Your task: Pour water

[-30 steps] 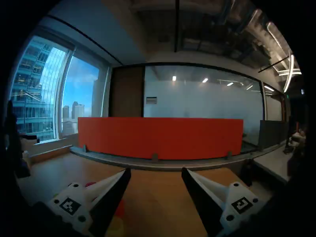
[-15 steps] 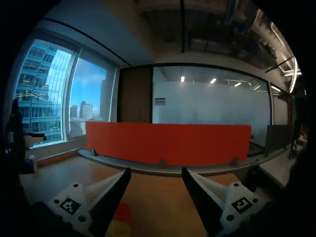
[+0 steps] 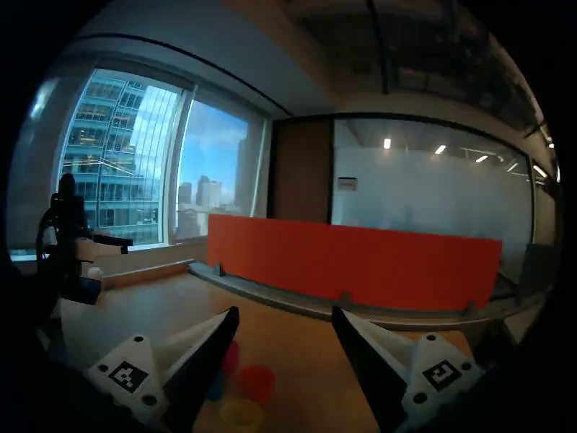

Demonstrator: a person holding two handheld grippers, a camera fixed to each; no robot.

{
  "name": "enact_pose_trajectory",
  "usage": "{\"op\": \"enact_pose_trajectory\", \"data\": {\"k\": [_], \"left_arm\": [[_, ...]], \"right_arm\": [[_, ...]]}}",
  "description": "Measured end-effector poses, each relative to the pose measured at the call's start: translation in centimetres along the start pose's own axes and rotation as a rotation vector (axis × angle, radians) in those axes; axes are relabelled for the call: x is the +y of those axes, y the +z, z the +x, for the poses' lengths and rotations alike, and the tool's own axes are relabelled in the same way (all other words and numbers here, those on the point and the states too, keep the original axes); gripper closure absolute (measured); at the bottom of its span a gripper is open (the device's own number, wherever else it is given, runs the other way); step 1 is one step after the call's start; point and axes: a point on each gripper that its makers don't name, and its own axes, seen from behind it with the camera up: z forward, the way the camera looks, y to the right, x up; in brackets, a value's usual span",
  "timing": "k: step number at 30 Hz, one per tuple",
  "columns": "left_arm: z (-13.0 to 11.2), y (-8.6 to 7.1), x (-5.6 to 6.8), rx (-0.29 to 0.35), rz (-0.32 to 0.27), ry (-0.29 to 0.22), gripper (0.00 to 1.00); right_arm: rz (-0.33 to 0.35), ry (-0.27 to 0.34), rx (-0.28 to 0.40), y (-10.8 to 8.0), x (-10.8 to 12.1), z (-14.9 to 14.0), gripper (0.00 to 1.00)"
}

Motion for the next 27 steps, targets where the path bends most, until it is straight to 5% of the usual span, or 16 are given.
{"op": "enact_pose_trajectory", "data": {"k": [6,17,27], "left_arm": [[0.2,0.0,0.9,0.009,-0.065,0.021,0.01],[-1.1,-0.2,4.7,-0.033,-0.214,0.048,0.01],[-3.4,0.1,6.0,-0.093,-0.287,0.048,0.01]], "right_arm": [[0.069,0.022,0.013,0.2,-0.9,0.8,0.01],[0.156,-0.012,-0.065,0.8,-2.4,-0.3,0.01],[0.215,-0.044,-0.124,1.1,-3.2,-1.7,0.01]]}}
